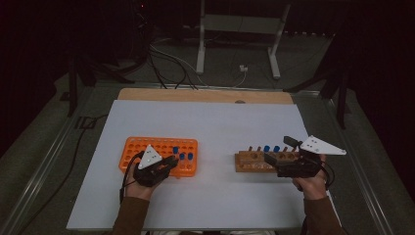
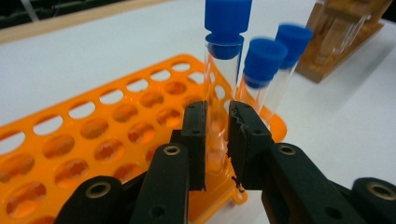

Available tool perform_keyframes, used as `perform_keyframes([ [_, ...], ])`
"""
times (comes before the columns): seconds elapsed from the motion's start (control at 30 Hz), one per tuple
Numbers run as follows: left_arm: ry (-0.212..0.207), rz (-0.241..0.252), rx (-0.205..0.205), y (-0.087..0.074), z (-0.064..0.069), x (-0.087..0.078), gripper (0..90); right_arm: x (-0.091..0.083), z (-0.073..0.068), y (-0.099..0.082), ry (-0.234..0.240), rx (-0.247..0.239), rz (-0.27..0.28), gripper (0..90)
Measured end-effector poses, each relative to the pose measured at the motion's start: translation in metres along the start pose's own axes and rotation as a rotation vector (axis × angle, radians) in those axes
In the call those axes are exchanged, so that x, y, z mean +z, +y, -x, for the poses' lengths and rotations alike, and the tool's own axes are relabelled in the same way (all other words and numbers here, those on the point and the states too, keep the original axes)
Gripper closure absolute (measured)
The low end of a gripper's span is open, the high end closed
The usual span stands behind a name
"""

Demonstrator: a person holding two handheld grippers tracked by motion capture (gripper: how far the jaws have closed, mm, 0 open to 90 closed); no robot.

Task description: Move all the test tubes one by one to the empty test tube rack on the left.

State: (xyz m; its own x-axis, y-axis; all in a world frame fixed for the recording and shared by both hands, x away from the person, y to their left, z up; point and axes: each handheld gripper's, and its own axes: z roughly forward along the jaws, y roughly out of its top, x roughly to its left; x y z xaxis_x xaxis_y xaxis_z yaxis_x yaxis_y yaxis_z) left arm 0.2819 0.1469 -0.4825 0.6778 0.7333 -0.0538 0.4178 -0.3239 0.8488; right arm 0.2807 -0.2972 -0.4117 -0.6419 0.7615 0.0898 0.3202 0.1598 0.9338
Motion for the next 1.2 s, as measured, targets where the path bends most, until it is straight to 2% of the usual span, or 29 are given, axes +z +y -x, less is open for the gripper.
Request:
perform_keyframes([
  [0.47, -0.003, -0.075, 0.005, -0.004, 0.0003, 0.0051, 77.7, -0.0001, -0.0004, -0.0003, 0.006, -0.002, 0.0, 0.1],
  [0.7, -0.003, -0.072, -0.001, -0.0039, 0.0012, 0.0051, 75.8, 0.0001, -0.0006, -0.0005, 0.01, -0.005, -0.001, 0.1],
  [0.77, 0.003, -0.052, -0.008, -0.0032, 0.0011, 0.0035, 71.1, 0.0, -0.0004, -0.0004, 0.011, -0.005, 0.0, 0.1],
  [0.83, -0.002, -0.014, -0.016, -0.0019, 0.0006, -0.0003, 71.1, -0.0004, 0.0, -0.0003, 0.011, -0.005, 0.002, 0.1],
  [0.93, 0.004, 0.008, -0.013, -0.0008, 0.0004, -0.0039, 73.5, -0.0004, 0.0004, -0.0006, 0.01, -0.004, 0.0, 0.1],
  [1.0, 0.006, 0.0, -0.005, -0.0007, 0.001, -0.0038, 76.7, -0.0006, 0.0006, -0.0006, 0.009, -0.004, 0.0, 0.1],
  [1.2, 0.01, -0.027, 0.004, -0.0015, 0.0015, -0.0006, 77.5, -0.0023, 0.0033, -0.0012, -0.001, 0.001, 0.005, 0.1],
])
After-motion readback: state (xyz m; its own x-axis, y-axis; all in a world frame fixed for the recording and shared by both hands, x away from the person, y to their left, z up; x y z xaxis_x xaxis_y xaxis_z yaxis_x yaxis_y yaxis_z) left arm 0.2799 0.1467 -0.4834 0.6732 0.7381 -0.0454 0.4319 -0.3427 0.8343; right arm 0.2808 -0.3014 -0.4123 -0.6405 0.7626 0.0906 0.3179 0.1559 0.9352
